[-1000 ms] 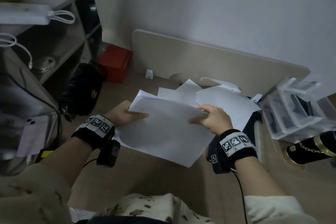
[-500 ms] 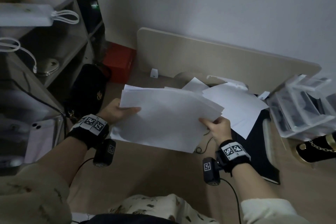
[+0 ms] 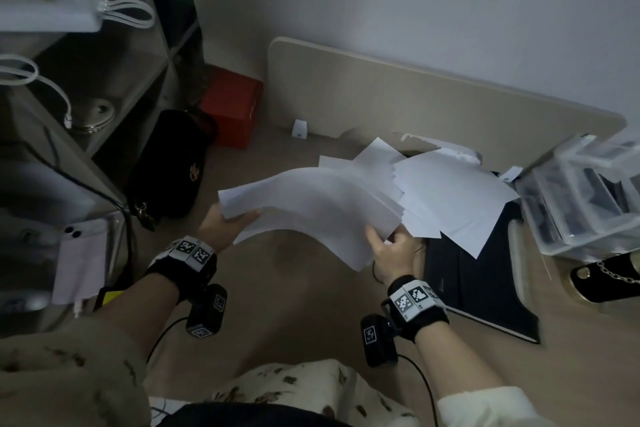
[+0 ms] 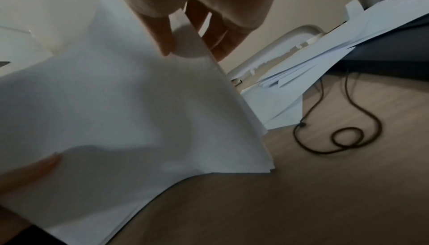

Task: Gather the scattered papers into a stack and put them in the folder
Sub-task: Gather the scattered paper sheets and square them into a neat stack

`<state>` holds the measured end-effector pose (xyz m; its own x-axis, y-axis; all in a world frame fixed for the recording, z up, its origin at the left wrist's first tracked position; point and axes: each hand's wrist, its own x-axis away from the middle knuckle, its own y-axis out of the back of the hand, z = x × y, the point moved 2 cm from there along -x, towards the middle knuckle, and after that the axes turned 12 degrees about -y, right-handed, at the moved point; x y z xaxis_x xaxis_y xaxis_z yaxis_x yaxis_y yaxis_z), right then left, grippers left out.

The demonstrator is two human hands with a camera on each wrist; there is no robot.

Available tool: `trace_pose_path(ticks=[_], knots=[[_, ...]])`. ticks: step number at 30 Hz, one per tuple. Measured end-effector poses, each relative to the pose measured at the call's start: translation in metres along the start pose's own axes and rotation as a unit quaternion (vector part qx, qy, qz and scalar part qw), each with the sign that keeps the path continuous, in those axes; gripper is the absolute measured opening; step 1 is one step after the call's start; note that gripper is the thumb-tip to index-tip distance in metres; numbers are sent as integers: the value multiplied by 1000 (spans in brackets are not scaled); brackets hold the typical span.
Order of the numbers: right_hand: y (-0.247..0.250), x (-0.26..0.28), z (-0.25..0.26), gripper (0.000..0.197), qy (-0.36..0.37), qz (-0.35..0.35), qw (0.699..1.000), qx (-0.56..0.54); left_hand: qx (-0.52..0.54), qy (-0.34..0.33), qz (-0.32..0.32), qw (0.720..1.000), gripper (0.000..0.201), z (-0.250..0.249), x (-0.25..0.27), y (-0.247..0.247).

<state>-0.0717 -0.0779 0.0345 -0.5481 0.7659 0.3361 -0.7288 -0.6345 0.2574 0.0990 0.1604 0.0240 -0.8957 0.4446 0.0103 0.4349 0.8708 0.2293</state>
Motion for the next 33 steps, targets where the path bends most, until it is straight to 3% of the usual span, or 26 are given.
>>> trace_pose_path(ticks=[3, 6, 9, 13, 16, 18, 27, 33], knots=[[-1, 4, 17, 40, 34, 35, 995, -84, 23, -23, -22, 999, 57, -6, 0, 8], [-6, 9, 33, 45, 70, 26, 987, -143, 51, -93, -78, 991, 78, -22, 3, 12], [-12, 11, 39, 43, 79, -29, 983, -161, 109, -151, -175, 967, 62, -35, 8, 7], [-20, 11, 44, 42, 75, -76, 975, -194, 146, -151, -258, 943, 42, -45, 7, 0], [-23, 6, 45, 15, 62, -96, 968, -225, 157, -139, -272, 939, 31, -43, 7, -1], [-23, 5, 44, 10, 62, -107, 961, -246, 153, -142, -275, 938, 29, -41, 7, 1], [-22, -1, 48, 40, 61, -127, 959, -244, 133, -152, -277, 939, 29, -41, 6, 0], [-21, -2, 37, 33, 44, -117, 962, -243, 125, -145, -275, 942, 27, -37, 7, 2]])
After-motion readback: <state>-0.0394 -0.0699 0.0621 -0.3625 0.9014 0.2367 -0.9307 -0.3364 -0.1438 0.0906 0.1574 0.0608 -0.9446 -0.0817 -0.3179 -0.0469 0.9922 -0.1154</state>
